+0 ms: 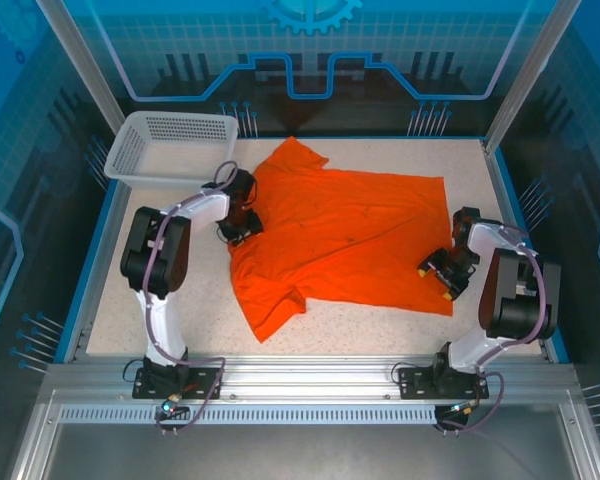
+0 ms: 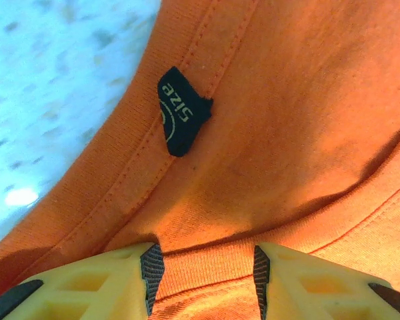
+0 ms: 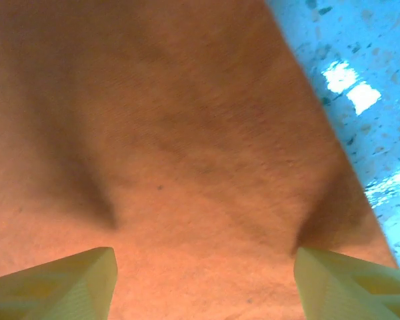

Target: Fold and stack the t-shirts

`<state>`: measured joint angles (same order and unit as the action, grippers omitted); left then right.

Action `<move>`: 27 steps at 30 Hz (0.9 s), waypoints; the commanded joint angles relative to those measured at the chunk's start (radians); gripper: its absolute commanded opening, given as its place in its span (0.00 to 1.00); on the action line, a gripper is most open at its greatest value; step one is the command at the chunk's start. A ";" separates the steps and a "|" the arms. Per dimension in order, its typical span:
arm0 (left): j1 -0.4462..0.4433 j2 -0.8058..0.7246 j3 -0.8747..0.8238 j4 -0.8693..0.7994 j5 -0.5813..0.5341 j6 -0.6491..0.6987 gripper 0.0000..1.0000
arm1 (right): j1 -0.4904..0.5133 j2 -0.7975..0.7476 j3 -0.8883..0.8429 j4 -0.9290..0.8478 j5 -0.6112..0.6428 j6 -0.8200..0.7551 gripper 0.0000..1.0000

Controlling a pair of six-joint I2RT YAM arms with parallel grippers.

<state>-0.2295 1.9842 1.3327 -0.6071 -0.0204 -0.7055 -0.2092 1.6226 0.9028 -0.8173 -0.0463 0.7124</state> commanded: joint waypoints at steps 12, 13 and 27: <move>0.075 -0.025 -0.022 -0.042 0.011 -0.008 0.55 | -0.026 0.147 0.185 -0.077 0.068 -0.069 0.71; 0.075 -0.025 -0.002 -0.048 0.020 -0.004 0.57 | -0.026 0.129 0.188 -0.075 0.056 -0.071 0.72; 0.033 -0.465 -0.270 -0.178 0.154 0.120 0.73 | -0.098 -0.368 -0.088 -0.161 0.006 -0.011 0.69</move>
<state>-0.1703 1.6096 1.1610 -0.6849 0.0669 -0.6441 -0.2523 1.3048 0.8993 -0.9138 -0.0536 0.6678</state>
